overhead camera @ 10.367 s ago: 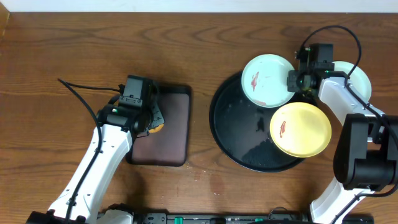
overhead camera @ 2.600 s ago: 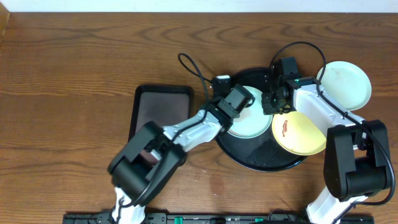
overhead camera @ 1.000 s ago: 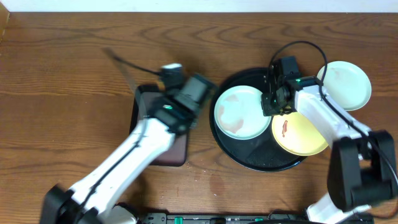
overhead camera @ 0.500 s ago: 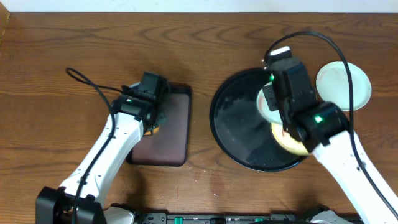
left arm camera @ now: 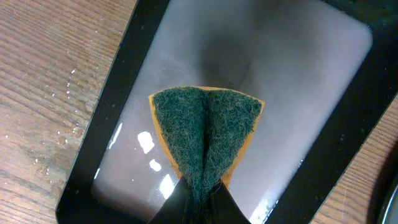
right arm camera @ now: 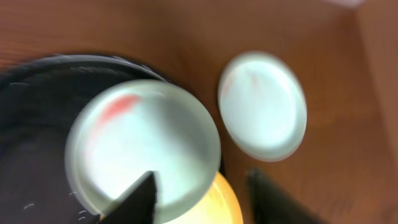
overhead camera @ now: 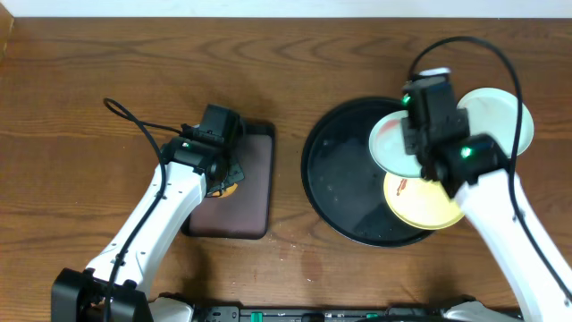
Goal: Clean dirty plates on tray and stack at the side
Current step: 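Lift the green plate off the round tray with the right gripper, then carry the green plate right and lower it onto the cleaned green plate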
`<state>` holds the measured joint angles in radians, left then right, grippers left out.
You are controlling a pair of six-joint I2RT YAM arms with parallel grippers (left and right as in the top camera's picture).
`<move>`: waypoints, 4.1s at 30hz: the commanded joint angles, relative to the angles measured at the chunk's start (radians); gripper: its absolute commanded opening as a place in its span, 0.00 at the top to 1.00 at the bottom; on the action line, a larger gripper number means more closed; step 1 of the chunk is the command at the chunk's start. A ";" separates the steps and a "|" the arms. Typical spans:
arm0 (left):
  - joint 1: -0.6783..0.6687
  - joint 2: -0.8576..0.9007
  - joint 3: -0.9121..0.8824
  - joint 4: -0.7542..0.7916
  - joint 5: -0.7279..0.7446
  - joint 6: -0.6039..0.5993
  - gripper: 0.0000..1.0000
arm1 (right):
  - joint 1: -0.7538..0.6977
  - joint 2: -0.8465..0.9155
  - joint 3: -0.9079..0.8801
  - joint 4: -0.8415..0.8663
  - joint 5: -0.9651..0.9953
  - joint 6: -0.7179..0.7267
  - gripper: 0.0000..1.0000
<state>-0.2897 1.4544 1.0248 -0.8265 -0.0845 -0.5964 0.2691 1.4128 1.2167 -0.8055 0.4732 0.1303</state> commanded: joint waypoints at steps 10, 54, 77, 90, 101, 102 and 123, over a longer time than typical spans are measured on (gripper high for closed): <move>0.003 -0.003 0.000 -0.002 -0.002 0.017 0.93 | -0.371 0.256 0.010 -0.060 -0.555 0.221 0.01; 0.003 -0.003 0.000 0.021 -0.001 0.016 0.92 | -0.320 0.307 0.147 0.015 -0.474 0.058 0.99; 0.003 -0.003 0.000 0.027 -0.001 0.016 0.93 | 0.349 0.143 0.146 0.280 0.673 -0.619 0.99; 0.003 -0.003 0.000 0.027 -0.001 0.016 0.92 | 0.409 0.143 0.146 0.437 0.810 -0.819 0.99; 0.003 -0.003 0.000 0.027 -0.001 0.016 0.93 | 0.404 0.143 0.146 0.447 0.808 -0.775 0.99; 0.003 -0.003 0.000 0.027 -0.001 0.016 0.93 | 0.398 0.143 0.146 0.447 0.804 -0.743 0.99; 0.003 -0.003 0.000 0.023 -0.001 0.016 0.92 | -0.711 0.144 0.075 0.137 -0.570 0.093 0.99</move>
<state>-0.2897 1.4548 1.0248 -0.8040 -0.0807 -0.5938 -0.3344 1.5642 1.3312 -0.6685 0.0368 0.1238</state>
